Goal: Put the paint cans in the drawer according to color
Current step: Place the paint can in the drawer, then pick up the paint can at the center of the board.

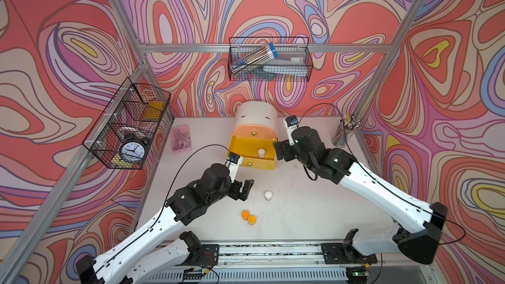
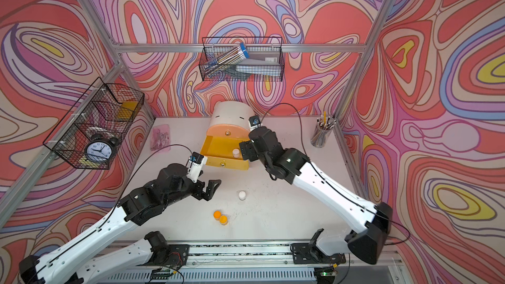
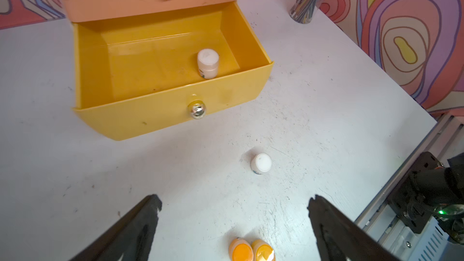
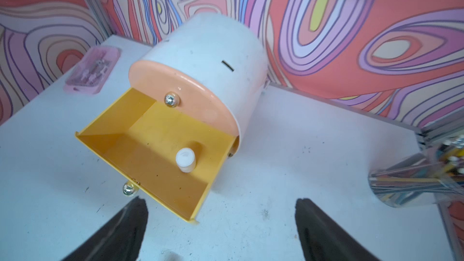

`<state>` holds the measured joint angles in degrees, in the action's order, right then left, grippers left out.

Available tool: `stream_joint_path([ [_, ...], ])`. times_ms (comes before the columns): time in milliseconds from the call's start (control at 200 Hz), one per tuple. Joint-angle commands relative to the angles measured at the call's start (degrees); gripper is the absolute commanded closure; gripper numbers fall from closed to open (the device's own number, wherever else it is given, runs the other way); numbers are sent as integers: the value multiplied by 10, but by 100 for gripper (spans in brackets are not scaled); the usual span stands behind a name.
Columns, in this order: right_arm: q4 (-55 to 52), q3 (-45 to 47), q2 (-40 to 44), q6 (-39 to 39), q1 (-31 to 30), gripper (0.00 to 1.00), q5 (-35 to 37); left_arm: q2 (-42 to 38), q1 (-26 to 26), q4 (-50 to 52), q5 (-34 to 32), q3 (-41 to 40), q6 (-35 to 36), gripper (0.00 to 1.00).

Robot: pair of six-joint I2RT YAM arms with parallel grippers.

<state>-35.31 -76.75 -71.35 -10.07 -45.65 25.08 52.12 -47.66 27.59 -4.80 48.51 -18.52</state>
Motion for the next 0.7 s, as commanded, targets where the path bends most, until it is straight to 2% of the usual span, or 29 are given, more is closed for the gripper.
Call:
stream_joint_path([
  [0, -50, 65, 88, 8, 3, 2, 48, 70, -35, -62, -52, -12, -25, 2],
  [145, -55, 171, 232, -20, 2, 2, 56, 194, -68, -119, -55, -10, -49, 8],
  [275, -79, 221, 307, -56, 2, 2, 51, 291, -97, -121, -65, 19, -62, 12],
  [406, -107, 222, 333, -72, 2, 2, 37, 349, -102, -153, -73, 26, -71, 18],
  [696, -111, 224, 338, -72, 3, 2, 24, 415, -122, -216, -85, 24, -81, 32],
])
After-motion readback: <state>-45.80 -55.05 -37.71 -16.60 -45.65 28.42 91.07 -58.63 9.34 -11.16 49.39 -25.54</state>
